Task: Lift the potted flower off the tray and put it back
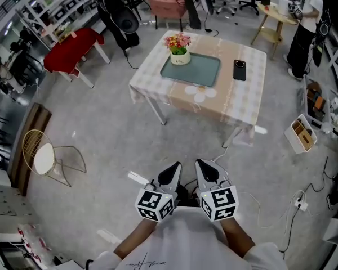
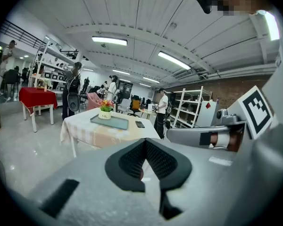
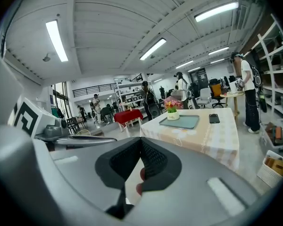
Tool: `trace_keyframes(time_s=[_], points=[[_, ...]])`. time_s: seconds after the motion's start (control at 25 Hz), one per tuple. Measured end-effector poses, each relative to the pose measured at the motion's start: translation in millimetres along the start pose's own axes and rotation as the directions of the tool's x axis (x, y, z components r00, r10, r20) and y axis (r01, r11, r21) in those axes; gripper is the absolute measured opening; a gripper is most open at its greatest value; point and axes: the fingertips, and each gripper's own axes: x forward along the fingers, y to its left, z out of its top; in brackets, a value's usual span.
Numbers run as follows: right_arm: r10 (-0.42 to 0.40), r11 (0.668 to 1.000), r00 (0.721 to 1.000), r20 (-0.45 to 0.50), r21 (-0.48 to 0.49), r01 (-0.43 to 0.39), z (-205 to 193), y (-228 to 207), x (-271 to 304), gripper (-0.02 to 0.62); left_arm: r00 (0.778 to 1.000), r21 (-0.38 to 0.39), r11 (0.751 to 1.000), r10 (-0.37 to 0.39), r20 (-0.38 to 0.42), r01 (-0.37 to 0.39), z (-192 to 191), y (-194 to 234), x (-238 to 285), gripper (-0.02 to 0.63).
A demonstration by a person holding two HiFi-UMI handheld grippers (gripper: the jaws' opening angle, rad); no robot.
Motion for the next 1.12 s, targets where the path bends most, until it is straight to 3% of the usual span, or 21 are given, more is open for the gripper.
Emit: trace_keyframes(time_s=[0.24, 0.56, 0.76, 1.0, 1.12], points=[[-0.019, 1.000, 1.000, -0.007, 0.002, 0.019, 4.6, -22.9, 18.4, 0.008, 0.999, 0.018, 0.999, -0.050, -0.007, 0.050, 7.5, -0.9, 39.2, -0.002], [-0.001, 1.000, 1.000, -0.014, -0.009, 0.001, 21.6, -40.2, 66.0, 0.008, 0.999, 0.058, 0.997, -0.047, 0.011, 0.047, 42.6, 35.8, 86.2, -0.002], [-0.006, 0.993, 1.000, -0.016, -0.121, 0.004, 40.0, -44.9, 102.3, 0.008, 0.998, 0.075, 0.996, -0.059, 0.026, 0.057, 66.6, 61.3, 114.5, -0.002], [-0.014, 0.993, 0.999, -0.029, -0.120, 0.010, 57.8, -59.0, 149.9, 0.008, 0.996, 0.063, 0.994, -0.091, 0.017, 0.090, 89.1, 95.1, 152.9, -0.002], [-0.044, 0.985, 0.999, -0.030, -0.166, 0.038, 69.6, -66.1, 173.8, 0.008, 0.995, 0.066, 0.993, -0.099, 0.010, 0.098, 102.3, 114.6, 167.9, -0.002]])
